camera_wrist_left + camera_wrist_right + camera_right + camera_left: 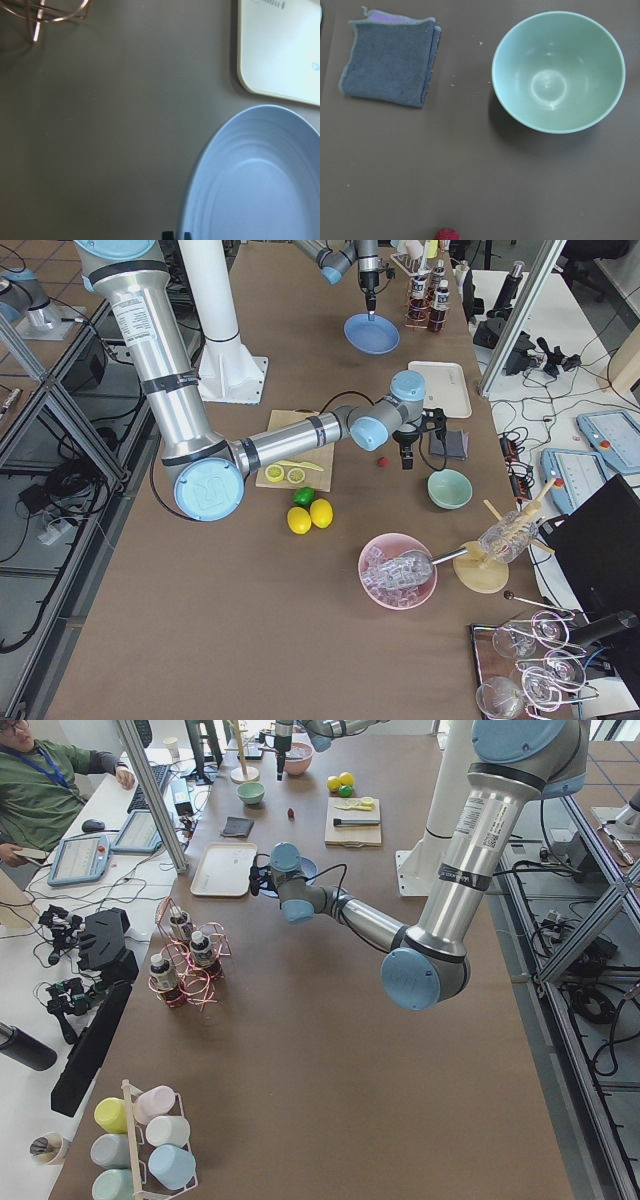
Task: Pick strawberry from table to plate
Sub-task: 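Push the blue plate toward table center with left gripper while right approaches strawberry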
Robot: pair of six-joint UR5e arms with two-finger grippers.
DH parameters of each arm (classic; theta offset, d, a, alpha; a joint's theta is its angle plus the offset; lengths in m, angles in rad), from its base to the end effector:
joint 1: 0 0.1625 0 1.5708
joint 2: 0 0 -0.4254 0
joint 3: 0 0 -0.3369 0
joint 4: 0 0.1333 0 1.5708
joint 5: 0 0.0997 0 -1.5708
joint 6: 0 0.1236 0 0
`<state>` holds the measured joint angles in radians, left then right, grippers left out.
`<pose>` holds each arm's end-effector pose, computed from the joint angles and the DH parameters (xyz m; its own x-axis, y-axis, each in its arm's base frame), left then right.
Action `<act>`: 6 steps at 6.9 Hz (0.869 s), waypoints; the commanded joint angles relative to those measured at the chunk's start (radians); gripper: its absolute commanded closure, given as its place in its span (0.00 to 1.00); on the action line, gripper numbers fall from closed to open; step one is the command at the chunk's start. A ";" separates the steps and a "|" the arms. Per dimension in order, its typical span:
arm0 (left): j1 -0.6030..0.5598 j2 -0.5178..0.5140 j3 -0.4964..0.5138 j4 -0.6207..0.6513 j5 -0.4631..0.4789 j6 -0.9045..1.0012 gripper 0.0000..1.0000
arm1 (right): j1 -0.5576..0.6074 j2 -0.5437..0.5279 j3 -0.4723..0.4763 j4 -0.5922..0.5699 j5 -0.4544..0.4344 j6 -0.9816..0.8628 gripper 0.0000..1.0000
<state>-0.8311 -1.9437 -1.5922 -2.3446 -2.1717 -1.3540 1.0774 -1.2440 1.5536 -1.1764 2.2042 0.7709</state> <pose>0.3568 -0.4851 0.3775 0.3136 -0.0805 -0.9461 0.1958 0.9805 -0.0185 -0.2302 -0.5551 0.4741 0.6306 -0.0481 0.7746 -0.1092 0.9826 0.1499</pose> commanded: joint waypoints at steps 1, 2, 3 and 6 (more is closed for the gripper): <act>0.088 -0.024 -0.041 0.021 0.099 -0.083 1.00 | -0.097 0.009 -0.001 -0.005 -0.093 0.022 0.00; 0.127 -0.024 -0.058 0.021 0.140 -0.133 1.00 | -0.129 0.009 -0.012 -0.006 -0.098 0.022 0.00; 0.185 -0.026 -0.071 0.028 0.204 -0.154 1.00 | -0.143 0.008 -0.013 -0.008 -0.098 0.024 0.00; 0.404 -0.056 -0.086 0.034 0.467 -0.267 1.00 | -0.172 0.003 -0.017 0.000 -0.098 0.056 0.00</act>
<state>-0.5096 -1.9842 -1.6744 -2.3111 -1.7982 -1.5726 0.9168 -1.2399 1.5377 -1.1793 2.1064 0.8153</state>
